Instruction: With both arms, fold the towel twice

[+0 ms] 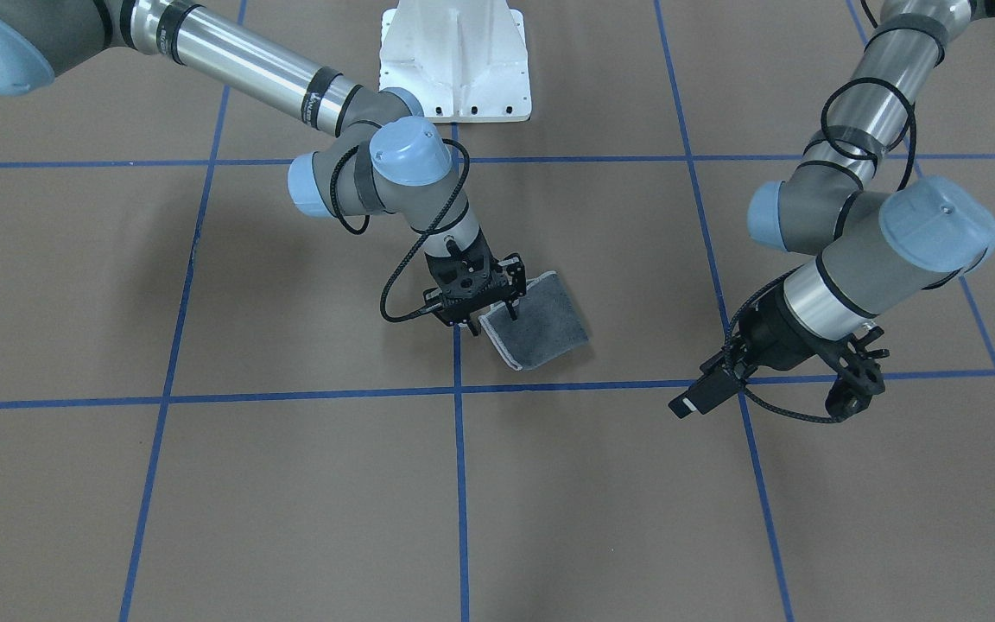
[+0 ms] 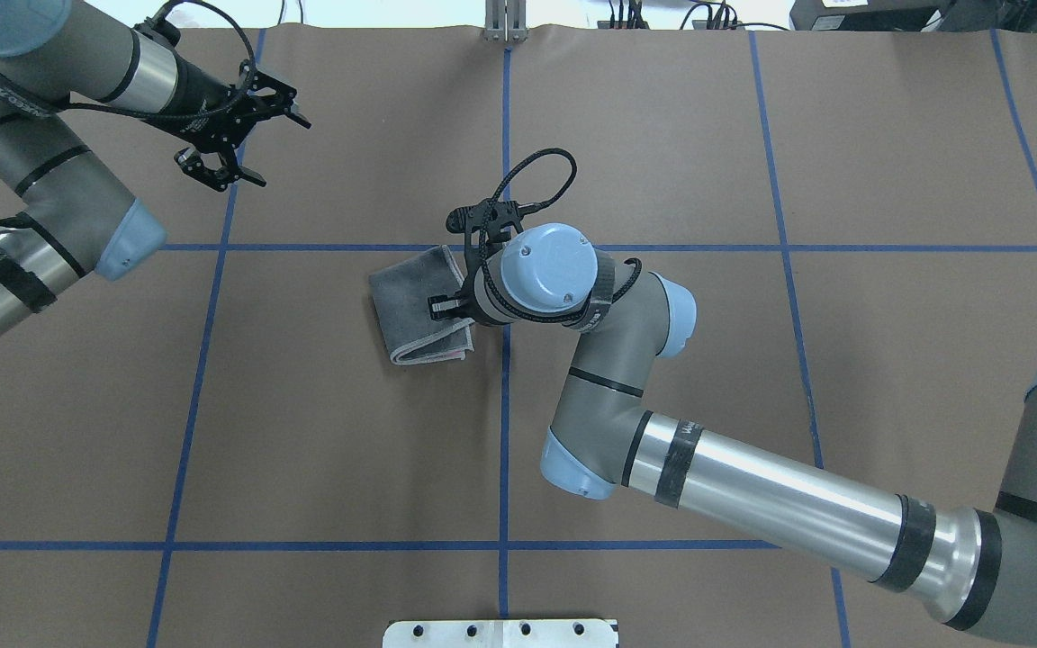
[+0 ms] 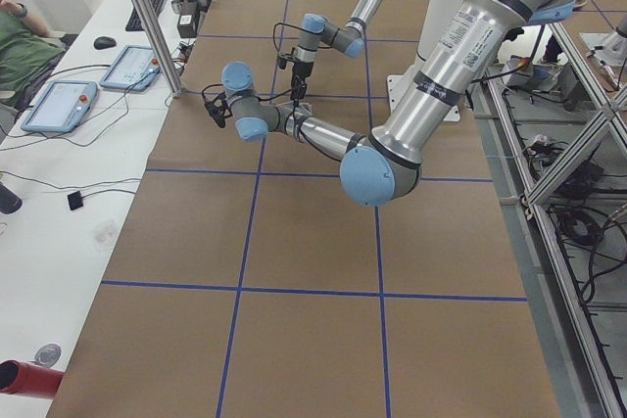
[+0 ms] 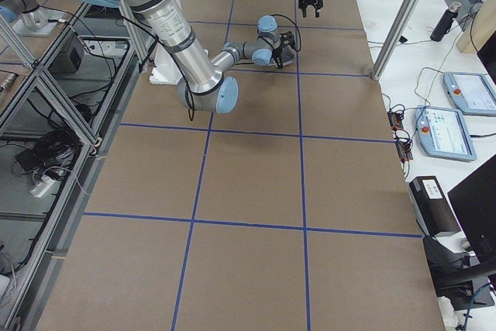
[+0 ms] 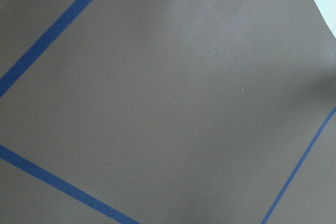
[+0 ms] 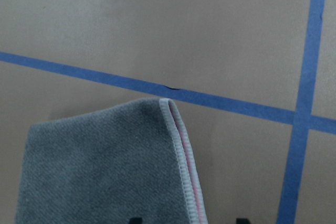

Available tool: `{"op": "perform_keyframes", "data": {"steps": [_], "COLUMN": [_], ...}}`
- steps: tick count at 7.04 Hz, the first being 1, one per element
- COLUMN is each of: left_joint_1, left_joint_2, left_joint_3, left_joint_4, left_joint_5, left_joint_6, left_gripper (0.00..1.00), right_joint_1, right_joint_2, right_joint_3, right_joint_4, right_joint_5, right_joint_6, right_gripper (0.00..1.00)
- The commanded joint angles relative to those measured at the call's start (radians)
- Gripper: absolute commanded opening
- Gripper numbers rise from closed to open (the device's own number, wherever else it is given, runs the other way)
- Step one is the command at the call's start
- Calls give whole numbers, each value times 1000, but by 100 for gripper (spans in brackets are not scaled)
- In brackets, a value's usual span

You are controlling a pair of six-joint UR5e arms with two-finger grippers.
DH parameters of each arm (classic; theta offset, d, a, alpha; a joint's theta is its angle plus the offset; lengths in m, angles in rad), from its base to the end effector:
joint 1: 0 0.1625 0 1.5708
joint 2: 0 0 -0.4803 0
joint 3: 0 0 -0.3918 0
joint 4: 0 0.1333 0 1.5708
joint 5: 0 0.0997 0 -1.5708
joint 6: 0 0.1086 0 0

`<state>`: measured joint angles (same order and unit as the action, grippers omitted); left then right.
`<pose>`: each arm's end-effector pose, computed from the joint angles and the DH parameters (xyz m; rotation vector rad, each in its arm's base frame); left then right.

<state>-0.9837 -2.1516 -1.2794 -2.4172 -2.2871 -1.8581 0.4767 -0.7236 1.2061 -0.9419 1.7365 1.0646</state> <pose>0.3668 -0.6632 0.3963 -0.2317 1.2564 -0.6933 -0.6998 -0.4913 0.2568 0.3926 -1.0478 -0.1184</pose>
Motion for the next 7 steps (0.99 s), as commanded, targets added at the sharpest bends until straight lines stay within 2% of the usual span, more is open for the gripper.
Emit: {"op": "perform_keyframes", "data": {"steps": [1,3,7], "left_joint_1": [-6,-12,-35], "left_joint_2": [1,1,1], "left_joint_3": [0,0,-2], "left_joint_4": [1,1,3], "left_joint_5": [0,-2,-46], "left_joint_6": [0,0,-1], "left_gripper": [100,100,100], "right_joint_1": [0,0,0], "right_joint_2": [0,1,-26], "right_joint_3": [3,10,90], "right_joint_4": [0,0,-5], "right_joint_5": [2,2,8], "right_joint_6": [0,3,17], "right_gripper": [0,0,0]}}
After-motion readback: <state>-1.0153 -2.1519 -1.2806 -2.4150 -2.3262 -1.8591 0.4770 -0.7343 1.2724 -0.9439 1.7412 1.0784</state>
